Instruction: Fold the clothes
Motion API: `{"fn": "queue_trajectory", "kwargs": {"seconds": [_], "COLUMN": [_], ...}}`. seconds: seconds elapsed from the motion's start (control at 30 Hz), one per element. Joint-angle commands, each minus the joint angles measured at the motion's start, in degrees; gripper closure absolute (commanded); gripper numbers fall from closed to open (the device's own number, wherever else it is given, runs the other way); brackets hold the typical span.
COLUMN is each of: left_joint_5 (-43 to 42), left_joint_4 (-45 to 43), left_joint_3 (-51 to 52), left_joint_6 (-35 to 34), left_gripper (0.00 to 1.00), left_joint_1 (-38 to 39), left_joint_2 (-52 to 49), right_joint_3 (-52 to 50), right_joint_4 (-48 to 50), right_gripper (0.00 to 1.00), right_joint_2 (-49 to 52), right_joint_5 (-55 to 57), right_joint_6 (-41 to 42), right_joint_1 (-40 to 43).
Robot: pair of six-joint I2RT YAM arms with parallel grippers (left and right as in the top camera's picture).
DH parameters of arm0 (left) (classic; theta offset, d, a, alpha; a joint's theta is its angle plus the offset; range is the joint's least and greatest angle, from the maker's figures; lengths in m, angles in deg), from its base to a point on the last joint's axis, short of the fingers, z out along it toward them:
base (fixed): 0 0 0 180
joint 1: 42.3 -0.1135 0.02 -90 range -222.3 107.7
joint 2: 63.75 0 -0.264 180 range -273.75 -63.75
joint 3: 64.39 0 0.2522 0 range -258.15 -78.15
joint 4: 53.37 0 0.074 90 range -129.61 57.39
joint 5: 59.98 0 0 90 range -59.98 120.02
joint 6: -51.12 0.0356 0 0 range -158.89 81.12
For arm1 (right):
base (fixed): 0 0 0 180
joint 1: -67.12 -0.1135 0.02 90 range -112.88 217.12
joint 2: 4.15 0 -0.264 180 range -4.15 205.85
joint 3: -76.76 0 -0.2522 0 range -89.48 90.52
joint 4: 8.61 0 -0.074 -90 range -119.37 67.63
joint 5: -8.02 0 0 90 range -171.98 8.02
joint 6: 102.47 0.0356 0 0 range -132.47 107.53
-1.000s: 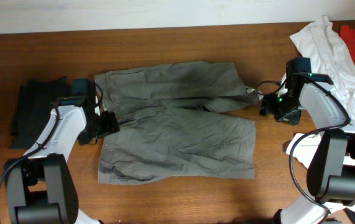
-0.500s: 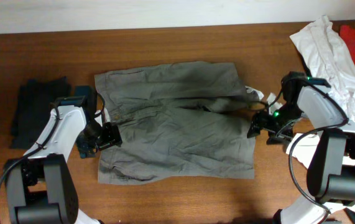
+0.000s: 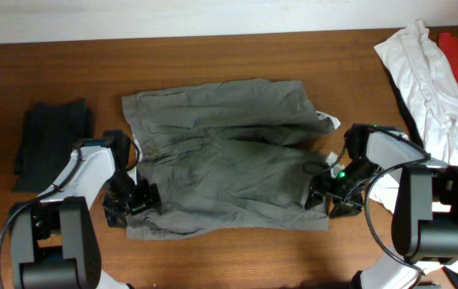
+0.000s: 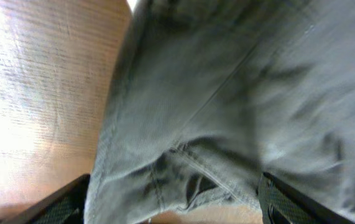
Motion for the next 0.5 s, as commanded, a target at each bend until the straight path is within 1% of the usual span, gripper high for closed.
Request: {"fn": "queue_trajectory", "kwargs": {"seconds": [0.0,0.2,0.33,0.4,0.43,0.47], "left_joint_5": [-0.9,-0.6,-0.9,-1.1,-2.5,-3.6], "left_joint_4": [1.3,2.6,-2.1,-5.0,-6.1,-7.5], "left_joint_3": [1.9,5.0,8.2,9.6,10.1,10.6], "left_joint_6": [0.3,0.3,0.3,0.3,0.3,0.3], "left_gripper": [0.17,0.16,0.16,0.16,0.17,0.17], "left_joint_1": [0.0,0.0,0.0,0.0,0.0,0.0], "left_joint_2": [-0.2,-0.2,-0.2,-0.2,-0.2,-0.2], "right_joint_3": [-3.4,-7.8,-10.0,-10.9,-11.1,-11.2], "right_joint_4": [0.7,2.6,4.7,6.0,6.4,6.8], "right_gripper": [0.26,0.26,0.27,0.31,0.34,0.39], "right_joint_2": [-0.6,-0.6,-0.6,-0.6,-0.6,-0.6], "right_joint_5": [-1.4,-1.9,-3.7,-4.7,-4.9,-5.0], "right_joint_6": [-0.6,-0.6,-0.8,-0.8,-0.8,-0.8], "right_joint_1": [-1.4,-1.4,-1.4,-1.4,-1.4,-1.4]}}
